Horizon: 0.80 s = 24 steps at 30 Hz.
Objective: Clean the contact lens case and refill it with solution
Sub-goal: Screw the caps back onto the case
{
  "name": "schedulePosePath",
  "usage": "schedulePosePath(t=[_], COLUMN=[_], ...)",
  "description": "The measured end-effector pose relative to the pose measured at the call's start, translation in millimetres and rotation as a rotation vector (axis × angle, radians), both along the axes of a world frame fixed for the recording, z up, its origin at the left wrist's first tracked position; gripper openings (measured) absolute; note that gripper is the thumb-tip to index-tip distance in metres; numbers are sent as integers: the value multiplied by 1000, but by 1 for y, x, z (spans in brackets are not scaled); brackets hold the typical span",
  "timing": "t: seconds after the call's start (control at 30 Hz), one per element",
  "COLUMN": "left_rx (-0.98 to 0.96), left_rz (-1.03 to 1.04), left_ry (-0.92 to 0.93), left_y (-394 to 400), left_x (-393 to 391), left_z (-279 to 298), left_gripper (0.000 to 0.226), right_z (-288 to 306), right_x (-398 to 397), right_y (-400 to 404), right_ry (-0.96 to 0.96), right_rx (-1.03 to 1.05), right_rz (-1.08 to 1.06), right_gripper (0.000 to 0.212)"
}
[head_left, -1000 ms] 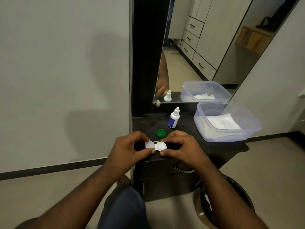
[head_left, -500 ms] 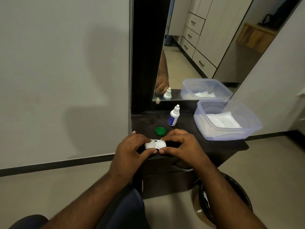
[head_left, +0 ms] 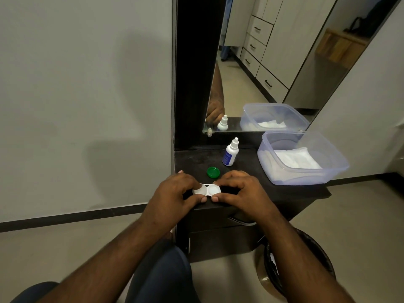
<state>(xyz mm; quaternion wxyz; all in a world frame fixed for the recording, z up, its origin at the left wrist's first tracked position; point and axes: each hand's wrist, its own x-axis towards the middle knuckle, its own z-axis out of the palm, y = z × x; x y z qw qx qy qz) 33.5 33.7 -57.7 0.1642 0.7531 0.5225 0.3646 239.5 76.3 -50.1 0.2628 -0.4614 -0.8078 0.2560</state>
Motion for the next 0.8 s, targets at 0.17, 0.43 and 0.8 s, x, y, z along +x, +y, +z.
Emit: schedulePosePath(t=[0.17,0.43,0.8], left_rx=[53,42,2], left_rz=[152,171,58], left_ry=[5,46,-98], left_y=[-3,-6,-13], left_x=[10,14,-5], left_z=[-6,-7,-1], left_gripper=[31,33,22], right_z=[-1,-2,-4], right_x=[-2,0,-1], right_y=[-1,1,1], right_ry=[16,14,50], right_rx=[32,2,23], right_rz=[0,14,-11], right_gripper=[32,32,32])
